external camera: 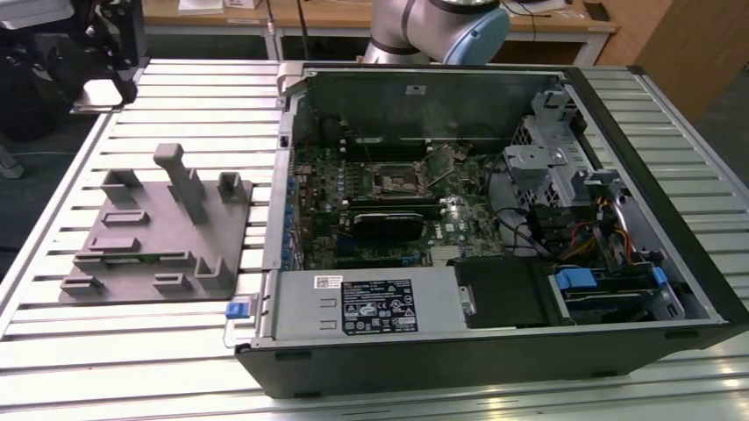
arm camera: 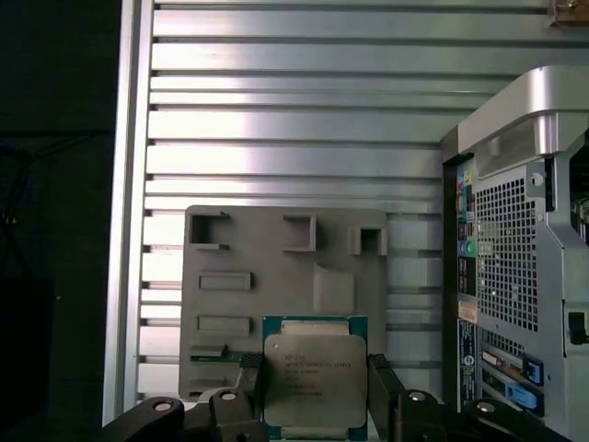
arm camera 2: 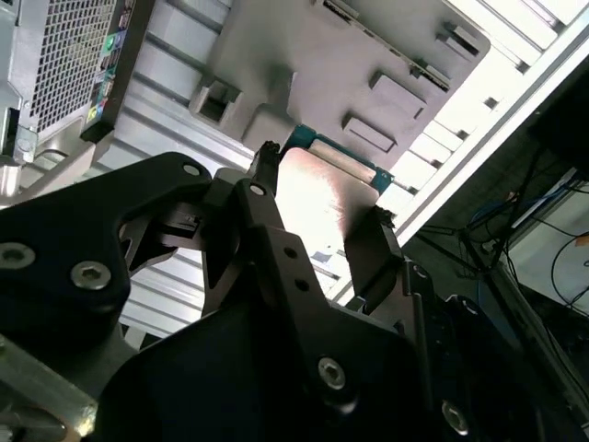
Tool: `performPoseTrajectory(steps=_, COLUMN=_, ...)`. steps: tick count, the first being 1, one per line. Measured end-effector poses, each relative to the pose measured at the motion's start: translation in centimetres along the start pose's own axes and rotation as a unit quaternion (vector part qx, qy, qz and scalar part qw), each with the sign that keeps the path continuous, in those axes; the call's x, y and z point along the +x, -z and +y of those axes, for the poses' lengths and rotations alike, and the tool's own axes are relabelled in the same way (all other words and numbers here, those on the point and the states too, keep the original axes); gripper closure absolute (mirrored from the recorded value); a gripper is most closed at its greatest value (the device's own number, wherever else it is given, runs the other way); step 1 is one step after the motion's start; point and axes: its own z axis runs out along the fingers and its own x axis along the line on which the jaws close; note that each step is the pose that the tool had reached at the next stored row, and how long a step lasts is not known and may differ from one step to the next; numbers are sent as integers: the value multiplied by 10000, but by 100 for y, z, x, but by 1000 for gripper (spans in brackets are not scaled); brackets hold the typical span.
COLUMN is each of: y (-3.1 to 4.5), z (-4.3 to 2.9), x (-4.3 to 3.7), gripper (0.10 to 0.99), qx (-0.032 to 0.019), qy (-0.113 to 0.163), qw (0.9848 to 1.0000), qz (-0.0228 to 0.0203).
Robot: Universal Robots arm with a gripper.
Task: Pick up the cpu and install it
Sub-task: 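Pick up the cpu and move it towards the insertion slot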
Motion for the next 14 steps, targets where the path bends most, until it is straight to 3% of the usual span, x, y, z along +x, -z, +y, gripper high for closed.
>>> performPoseTrajectory(steps=11, y=-11, z=0, x=-429, gripper=545, qx=0, qy=0, qw=10000, qz=0)
performPoseTrajectory(steps=14, y=-15, z=0, x=-515, gripper=545, qx=0, qy=0, qw=10000, qz=0)
